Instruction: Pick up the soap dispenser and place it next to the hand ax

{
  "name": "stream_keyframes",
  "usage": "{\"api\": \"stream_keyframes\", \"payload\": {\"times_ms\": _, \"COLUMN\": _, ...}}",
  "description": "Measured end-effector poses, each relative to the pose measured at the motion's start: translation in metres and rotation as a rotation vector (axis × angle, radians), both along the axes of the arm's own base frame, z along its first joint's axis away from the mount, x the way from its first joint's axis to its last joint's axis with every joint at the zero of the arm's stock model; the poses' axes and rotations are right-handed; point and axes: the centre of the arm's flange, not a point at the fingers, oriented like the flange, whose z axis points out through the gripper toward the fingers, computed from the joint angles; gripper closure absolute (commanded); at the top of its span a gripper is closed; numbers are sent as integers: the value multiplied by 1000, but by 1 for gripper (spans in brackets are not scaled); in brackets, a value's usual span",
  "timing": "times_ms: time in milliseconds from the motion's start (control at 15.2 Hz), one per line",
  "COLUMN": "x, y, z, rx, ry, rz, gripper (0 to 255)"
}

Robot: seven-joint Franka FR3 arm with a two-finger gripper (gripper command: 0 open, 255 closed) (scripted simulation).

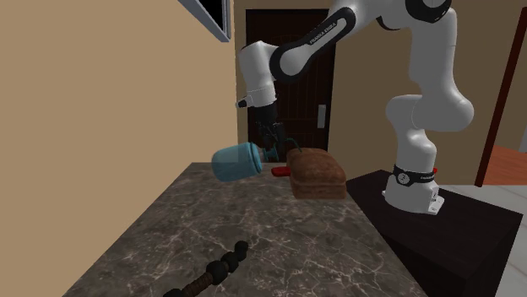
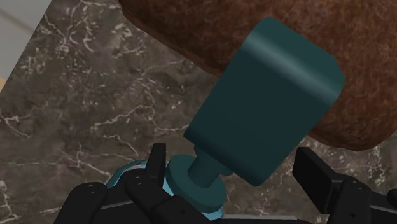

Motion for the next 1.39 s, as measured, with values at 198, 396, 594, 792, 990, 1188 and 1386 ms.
{"api": "stream_keyframes", "payload": {"times_ms": 198, "x": 0, "y": 0, "z": 0, "rx": 0, "ry": 0, "rz": 0, "gripper": 255}}
{"api": "stream_keyframes", "payload": {"times_ms": 396, "x": 0, "y": 0, "z": 0, "rx": 0, "ry": 1, "rz": 0, "gripper": 255}}
{"api": "stream_keyframes", "payload": {"times_ms": 594, "x": 0, "y": 0, "z": 0, "rx": 0, "ry": 1, "rz": 0, "gripper": 255}}
{"api": "stream_keyframes", "payload": {"times_ms": 792, "x": 0, "y": 0, "z": 2, "rx": 0, "ry": 1, "rz": 0, "gripper": 255}}
{"api": "stream_keyframes", "payload": {"times_ms": 990, "x": -1, "y": 0, "z": 14, "rx": 0, "ry": 1, "rz": 0, "gripper": 255}}
{"api": "stream_keyframes", "payload": {"times_ms": 1188, "x": -1, "y": 0, "z": 32, "rx": 0, "ry": 1, "rz": 0, "gripper": 255}}
{"api": "stream_keyframes", "payload": {"times_ms": 1386, "x": 0, "y": -1, "z": 47, "rx": 0, "ry": 0, "rz": 0, "gripper": 255}}
